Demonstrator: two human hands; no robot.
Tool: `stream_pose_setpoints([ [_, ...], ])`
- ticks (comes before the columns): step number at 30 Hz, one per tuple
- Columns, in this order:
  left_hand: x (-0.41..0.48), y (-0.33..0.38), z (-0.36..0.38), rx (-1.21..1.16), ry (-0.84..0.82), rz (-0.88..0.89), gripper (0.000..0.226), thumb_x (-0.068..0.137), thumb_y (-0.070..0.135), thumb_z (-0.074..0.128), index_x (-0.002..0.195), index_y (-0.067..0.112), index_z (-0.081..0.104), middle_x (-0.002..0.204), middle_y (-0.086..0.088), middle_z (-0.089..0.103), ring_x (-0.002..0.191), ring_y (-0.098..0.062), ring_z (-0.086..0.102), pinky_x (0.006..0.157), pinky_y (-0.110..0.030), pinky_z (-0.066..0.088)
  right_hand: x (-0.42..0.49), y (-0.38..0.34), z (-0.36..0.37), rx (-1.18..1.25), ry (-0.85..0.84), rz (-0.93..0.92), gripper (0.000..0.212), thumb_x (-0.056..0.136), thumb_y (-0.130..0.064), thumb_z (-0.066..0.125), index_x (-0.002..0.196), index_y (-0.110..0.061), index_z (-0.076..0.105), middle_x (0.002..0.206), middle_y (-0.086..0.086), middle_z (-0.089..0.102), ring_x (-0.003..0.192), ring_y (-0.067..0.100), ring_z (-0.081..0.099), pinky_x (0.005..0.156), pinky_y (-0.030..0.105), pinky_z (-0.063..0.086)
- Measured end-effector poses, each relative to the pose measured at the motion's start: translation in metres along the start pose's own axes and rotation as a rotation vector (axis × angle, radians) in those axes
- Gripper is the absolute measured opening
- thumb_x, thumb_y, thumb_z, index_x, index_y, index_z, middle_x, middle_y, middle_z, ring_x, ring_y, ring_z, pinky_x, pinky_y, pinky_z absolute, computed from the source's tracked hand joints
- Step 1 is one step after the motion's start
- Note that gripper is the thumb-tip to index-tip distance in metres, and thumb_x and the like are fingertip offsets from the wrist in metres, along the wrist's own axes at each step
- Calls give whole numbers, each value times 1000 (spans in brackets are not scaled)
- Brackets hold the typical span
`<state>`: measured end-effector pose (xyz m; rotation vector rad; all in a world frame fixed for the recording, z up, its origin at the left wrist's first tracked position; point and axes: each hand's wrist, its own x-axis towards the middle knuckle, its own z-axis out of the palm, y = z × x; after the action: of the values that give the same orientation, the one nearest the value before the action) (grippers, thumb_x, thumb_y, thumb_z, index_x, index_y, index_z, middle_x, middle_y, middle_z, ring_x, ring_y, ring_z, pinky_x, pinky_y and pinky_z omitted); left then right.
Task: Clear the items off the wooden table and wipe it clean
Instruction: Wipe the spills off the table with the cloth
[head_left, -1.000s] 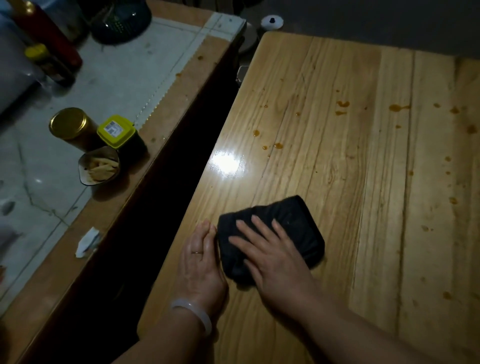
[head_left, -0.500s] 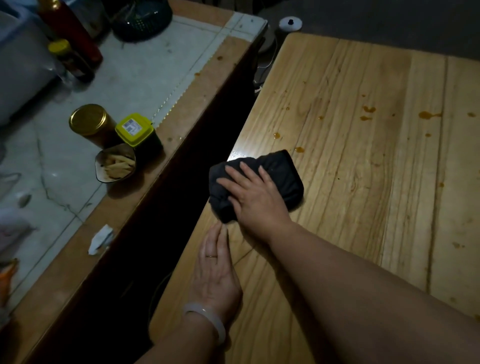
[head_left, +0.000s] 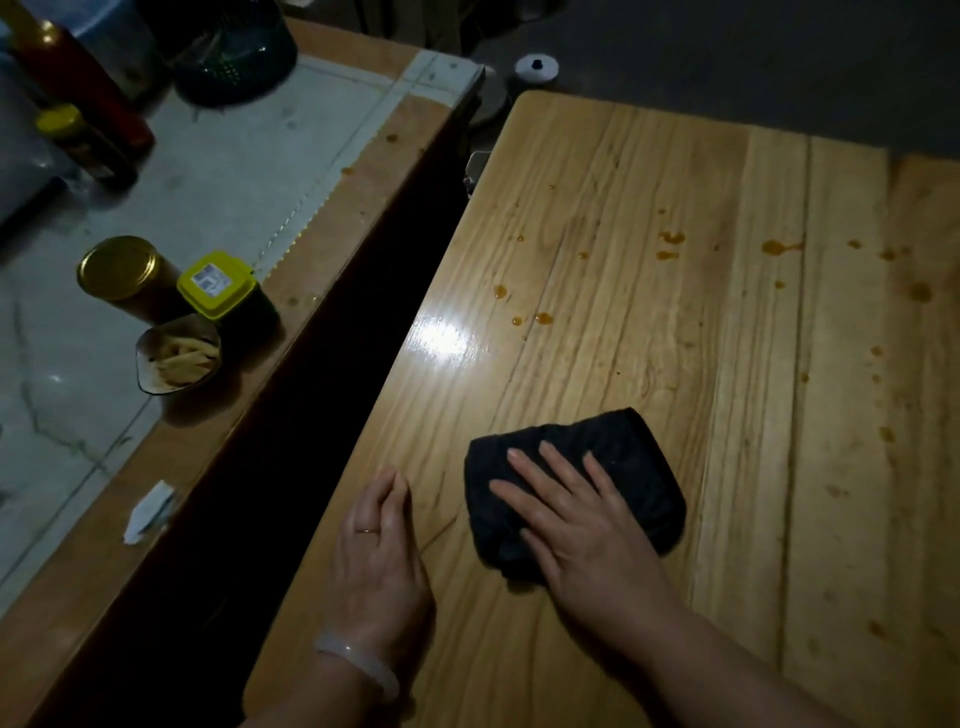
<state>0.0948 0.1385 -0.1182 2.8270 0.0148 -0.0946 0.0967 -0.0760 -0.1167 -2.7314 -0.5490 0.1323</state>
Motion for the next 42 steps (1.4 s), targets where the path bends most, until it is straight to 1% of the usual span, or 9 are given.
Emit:
stream_pose_setpoints([
  [3, 27, 22, -6, -12, -2, 47, 50, 94, 28, 31, 139, 7, 40, 141, -12, 43, 128, -22, 34, 106, -38, 33, 10, 13, -5, -1, 17, -2, 47, 97, -35, 37, 144, -31, 44, 156, -8, 31, 146, 17, 24, 115, 49, 21],
  [6, 72, 58, 0, -18, -18, 74, 53, 99, 24, 33, 149, 11, 20, 155, -8, 19, 142, -21, 15, 115, -27, 8, 32, 29, -11, -17, 14, 51, 48, 98, -37, 32, 145, -35, 40, 157, -11, 28, 148, 14, 18, 118, 46, 13],
  [8, 100, 76, 7, -59, -5, 35, 53, 100, 21, 32, 149, 10, 16, 156, -8, 13, 144, -20, 9, 116, -26, 2, 49, 43, -16, -5, 25, 92, 49, 97, -39, 30, 145, -35, 39, 157, -12, 27, 148, 12, 15, 120, 45, 9],
  [15, 117, 83, 25, -46, 62, -33, 51, 99, 23, 31, 147, 7, 24, 155, -7, 19, 144, -20, 14, 119, -31, 10, 84, 62, -25, 45, 81, 199, 52, 96, -40, 25, 145, -33, 39, 157, -10, 28, 149, 13, 13, 121, 43, 3],
  [20, 118, 81, 34, 63, 116, -31, 50, 94, 23, 28, 136, 1, 43, 144, -14, 40, 135, -27, 37, 113, -36, 23, 57, 56, -21, 59, 52, 100, 48, 97, -36, 32, 145, -33, 39, 157, -11, 27, 149, 11, 12, 120, 41, 6],
  [23, 119, 79, 40, 94, 125, -16, 50, 93, 24, 28, 133, 1, 46, 141, -14, 43, 132, -26, 39, 112, -35, 25, 50, 58, -19, 45, 40, 50, 48, 97, -35, 36, 145, -33, 40, 157, -12, 28, 148, 10, 14, 118, 43, 10],
  [29, 118, 75, 44, 122, 159, 50, 56, 85, 21, 38, 136, -2, 35, 144, -17, 33, 133, -27, 27, 109, -38, 18, 93, 60, -20, 49, 48, 44, 47, 98, -33, 33, 144, -33, 41, 156, -11, 29, 148, 12, 17, 119, 45, 11],
  [34, 117, 78, 43, 108, 152, 20, 52, 90, 21, 29, 137, -1, 33, 144, -16, 36, 134, -26, 28, 111, -37, 17, 156, 63, -23, 31, 40, 57, 51, 96, -36, 25, 143, -31, 44, 155, -8, 32, 147, 15, 20, 120, 48, 12],
  [42, 119, 79, 38, 141, 153, 1, 51, 91, 23, 26, 132, 1, 47, 140, -15, 46, 131, -24, 33, 110, -36, 13, 210, 58, -31, 55, 24, 168, 46, 103, -31, 35, 149, -34, 31, 161, -11, 17, 150, 13, 3, 121, 42, -8],
])
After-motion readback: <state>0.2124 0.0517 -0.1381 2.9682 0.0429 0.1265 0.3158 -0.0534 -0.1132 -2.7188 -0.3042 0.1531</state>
